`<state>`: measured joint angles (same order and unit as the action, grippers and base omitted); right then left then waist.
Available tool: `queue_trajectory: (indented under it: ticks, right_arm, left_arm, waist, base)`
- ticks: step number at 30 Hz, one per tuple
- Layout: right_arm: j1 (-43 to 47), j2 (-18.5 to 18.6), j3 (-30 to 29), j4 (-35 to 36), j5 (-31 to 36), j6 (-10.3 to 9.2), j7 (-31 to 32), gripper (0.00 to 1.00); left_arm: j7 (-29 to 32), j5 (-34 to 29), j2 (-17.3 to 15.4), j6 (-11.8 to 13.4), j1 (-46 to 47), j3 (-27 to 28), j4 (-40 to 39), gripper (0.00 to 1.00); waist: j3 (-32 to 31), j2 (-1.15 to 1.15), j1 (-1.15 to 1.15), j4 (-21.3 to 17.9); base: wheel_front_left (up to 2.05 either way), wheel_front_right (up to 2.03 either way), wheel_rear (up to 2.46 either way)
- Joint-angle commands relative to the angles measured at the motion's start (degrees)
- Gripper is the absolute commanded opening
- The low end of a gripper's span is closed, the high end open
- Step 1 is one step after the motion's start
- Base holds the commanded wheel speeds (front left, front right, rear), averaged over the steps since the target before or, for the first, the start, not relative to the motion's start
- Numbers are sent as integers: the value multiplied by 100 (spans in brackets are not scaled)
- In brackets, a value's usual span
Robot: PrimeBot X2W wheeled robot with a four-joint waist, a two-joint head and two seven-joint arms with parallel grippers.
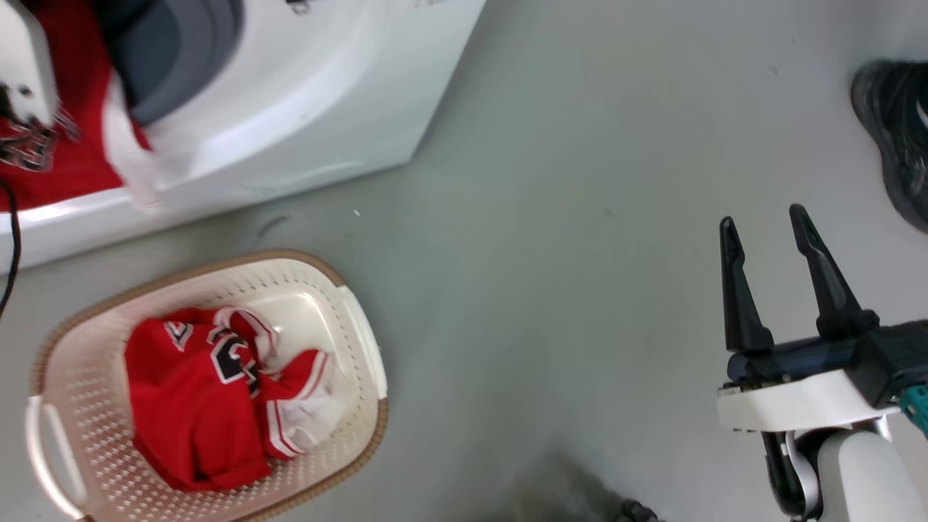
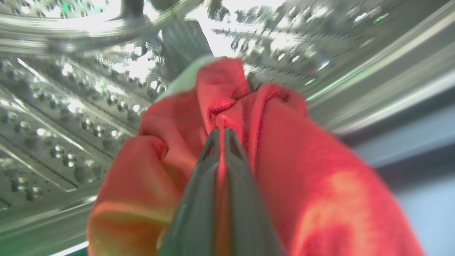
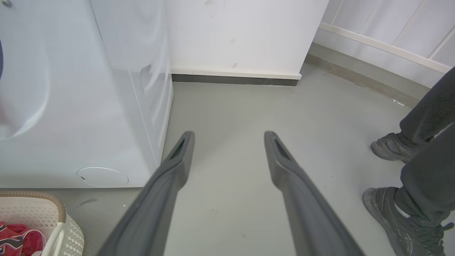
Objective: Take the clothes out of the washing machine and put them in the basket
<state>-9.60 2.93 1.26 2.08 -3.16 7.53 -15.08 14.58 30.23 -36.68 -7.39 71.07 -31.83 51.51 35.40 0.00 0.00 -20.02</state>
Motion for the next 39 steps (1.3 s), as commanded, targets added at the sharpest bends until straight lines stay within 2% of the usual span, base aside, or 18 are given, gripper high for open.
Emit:
queue_trajectory:
  ticks: [1,10,13,14,15,21,30,38,39]
  right_arm:
    - [61,-9,-23,-21,52,-8,-14,100]
    - [419,-7,-140,-153,456,-8,-14,100]
    - [530,-9,-206,-179,553,-8,-14,100]
    - [604,-8,-295,-217,639,-7,-14,100]
    - [632,-9,-310,-233,654,-8,-14,100]
    - [795,-10,-323,-315,722,-8,-14,100]
    - [1110,-10,-339,-436,720,-8,-14,100]
    - [1294,-10,-406,-446,731,-8,-14,100]
    - [1301,-9,-433,-419,723,-8,-14,100]
  left_arm:
    - [-200,57,64,-1,-195,-43,28,0]
    - [-1898,356,298,3,-1439,-317,-180,0]
    - [-2437,374,408,200,-1799,-255,-330,0]
    - [-2752,373,465,380,-2102,-206,-621,0]
    - [-2816,370,468,448,-2195,-173,-737,0]
    - [-2970,263,444,930,-2836,38,-1923,0]
    - [-2973,79,110,1646,-4011,331,-4180,0]
    - [-2392,179,-285,2100,-4968,259,-5803,0]
    - [-2224,232,-376,2226,-5344,177,-6132,0]
  waist:
    - [-392,0,0,237]
    - [-1386,0,0,679]
    - [-1681,0,0,828]
    - [-1954,0,0,976]
    - [-2039,0,0,1019]
    - [-2502,0,0,1249]
    - [-3095,0,0,1415]
    - [-3313,0,0,1531]
    - [-3290,0,0,1552]
  base:
    - [0,0,0]
    - [0,0,0]
    - [0,0,0]
    - [0,0,0]
    - [0,0,0]
    - [0,0,0]
    - [0,0,0]
    - [0,0,0]
    - [0,0,0]
